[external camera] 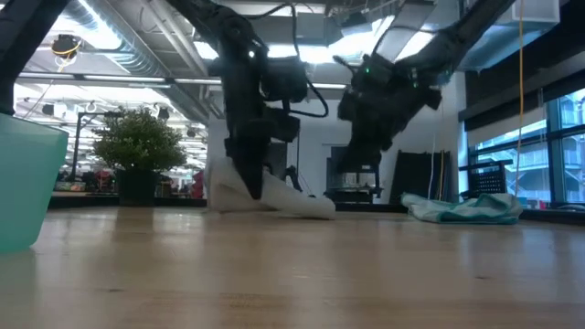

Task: Roll microfiber towels into tight, uniform cylinder then place into a basket
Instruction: Put the gray rolled microfiber cloth into the green bin

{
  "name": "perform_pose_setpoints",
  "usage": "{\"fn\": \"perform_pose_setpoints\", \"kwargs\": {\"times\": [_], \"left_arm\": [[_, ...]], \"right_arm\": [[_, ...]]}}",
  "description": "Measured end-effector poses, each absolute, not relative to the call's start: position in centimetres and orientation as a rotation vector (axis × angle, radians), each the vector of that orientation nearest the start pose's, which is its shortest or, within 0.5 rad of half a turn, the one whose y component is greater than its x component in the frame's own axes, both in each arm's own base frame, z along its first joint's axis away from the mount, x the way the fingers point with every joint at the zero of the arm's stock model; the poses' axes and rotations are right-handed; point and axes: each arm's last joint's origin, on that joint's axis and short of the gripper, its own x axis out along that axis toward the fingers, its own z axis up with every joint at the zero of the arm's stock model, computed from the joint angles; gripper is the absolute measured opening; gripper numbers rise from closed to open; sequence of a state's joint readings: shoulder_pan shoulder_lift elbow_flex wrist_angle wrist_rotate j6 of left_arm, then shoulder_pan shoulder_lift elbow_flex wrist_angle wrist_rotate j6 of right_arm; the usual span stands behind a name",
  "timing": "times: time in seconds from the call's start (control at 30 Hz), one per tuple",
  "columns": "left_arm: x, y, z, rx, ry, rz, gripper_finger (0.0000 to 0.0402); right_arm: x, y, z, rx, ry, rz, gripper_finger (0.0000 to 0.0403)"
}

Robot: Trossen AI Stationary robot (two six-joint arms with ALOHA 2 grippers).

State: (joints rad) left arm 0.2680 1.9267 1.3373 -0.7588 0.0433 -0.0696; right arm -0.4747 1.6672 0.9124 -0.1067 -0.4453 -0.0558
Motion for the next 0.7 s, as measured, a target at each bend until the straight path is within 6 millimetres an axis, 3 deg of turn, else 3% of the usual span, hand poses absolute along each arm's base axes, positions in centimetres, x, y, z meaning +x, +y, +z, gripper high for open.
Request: {"fn": "perform_pose_setpoints", "kwargs": {"times": [0.33,0.7], "left_arm": [[33.6,9.2,22.3,-0.258,1.241,0.295,0.0051],[29.3,6.5,28.2,-0.260,1.211,0.302,0.0051]], "right_arm": [[27.7,-12.9,22.8,0.228,0.750,0.015,0.0045],[26.2,-11.9,25.9,0.144,0.664,0.034,0.0045]]}}
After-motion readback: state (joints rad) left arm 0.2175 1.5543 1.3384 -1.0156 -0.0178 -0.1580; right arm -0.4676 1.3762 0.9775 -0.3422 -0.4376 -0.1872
